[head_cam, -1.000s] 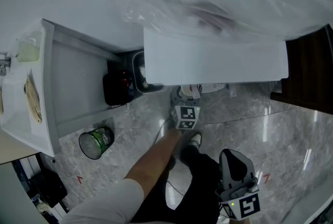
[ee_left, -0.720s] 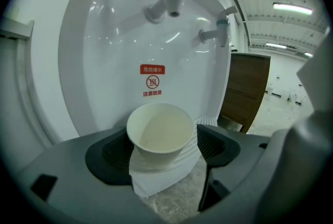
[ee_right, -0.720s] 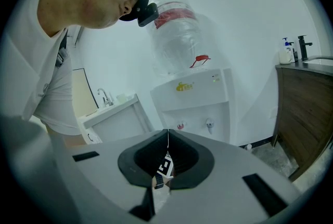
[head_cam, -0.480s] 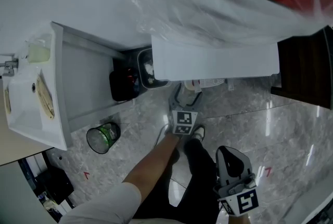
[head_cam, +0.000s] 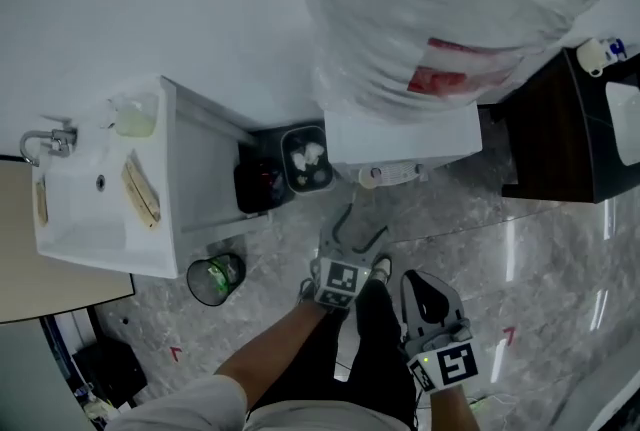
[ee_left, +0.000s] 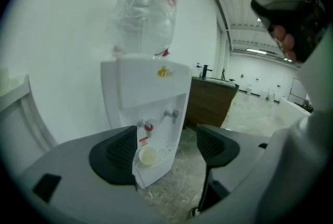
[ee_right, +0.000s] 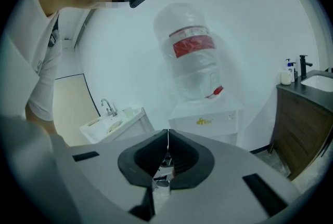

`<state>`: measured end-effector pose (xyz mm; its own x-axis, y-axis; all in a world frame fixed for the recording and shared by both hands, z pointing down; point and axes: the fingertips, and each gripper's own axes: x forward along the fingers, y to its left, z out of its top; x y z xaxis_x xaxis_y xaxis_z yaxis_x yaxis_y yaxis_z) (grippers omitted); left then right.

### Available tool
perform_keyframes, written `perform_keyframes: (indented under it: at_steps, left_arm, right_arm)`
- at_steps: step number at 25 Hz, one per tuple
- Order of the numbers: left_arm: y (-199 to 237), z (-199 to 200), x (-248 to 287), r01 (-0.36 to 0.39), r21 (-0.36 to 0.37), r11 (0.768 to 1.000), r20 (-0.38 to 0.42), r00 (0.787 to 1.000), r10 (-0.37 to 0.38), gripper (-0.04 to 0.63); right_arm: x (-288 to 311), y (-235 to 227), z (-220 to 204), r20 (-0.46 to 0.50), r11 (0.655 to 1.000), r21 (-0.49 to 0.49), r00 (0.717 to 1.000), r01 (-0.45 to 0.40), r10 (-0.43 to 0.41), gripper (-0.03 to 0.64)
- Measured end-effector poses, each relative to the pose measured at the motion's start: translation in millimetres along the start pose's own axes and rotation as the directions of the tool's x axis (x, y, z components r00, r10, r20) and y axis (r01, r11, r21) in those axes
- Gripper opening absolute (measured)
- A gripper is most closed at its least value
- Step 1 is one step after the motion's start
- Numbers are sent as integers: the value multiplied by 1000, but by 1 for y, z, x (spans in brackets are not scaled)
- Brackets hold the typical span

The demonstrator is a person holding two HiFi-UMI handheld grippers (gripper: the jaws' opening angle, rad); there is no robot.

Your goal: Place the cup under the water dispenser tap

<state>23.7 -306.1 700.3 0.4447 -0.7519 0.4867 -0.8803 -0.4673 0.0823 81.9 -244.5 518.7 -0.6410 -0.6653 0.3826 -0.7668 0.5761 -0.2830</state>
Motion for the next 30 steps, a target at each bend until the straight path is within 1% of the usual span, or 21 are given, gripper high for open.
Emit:
perform_keyframes:
  at_steps: [4,8,10,13,15,19,23,26,30]
  left_arm:
    - [-20,60,-64,84,-29,996,14,996,-84,358]
    - [-32,105,-124,161,-67,985,11,987,-161,342]
    - [-38,126,-153,179,-61,982,16,984,-179,300]
    - [-46,159,-189,205,-44,978,49,978,-203,212]
    - [-54,178,-207,226,-26,974,72,972,-224,178]
    - [-71,207,-239,260,-9,965,110,960,-258,72]
    - [-83,231,-267,271,-6,963,143,953,-267,6]
    - [-86,246,-282,272,-17,962,162,950,-266,5]
    - [-92,259,-292,274,-1,962,178,947,-269,5]
  right_arm:
    - [-18,20,32,22,1000,-17,999,25,-25,17]
    - [-34,37,53,39,998,-10,998,59,-59,17]
    - [-44,48,62,44,998,-17,997,64,-63,17]
    - [-57,65,73,52,997,-23,996,67,-66,17]
    - [-64,74,80,59,997,-28,996,71,-69,17]
    - [-83,92,98,87,996,-51,993,80,-75,17]
    - [-101,106,113,118,993,-71,989,94,-85,17]
    - [-108,116,122,138,992,-86,987,94,-81,17]
    - [-108,128,127,144,991,-99,987,88,-74,17]
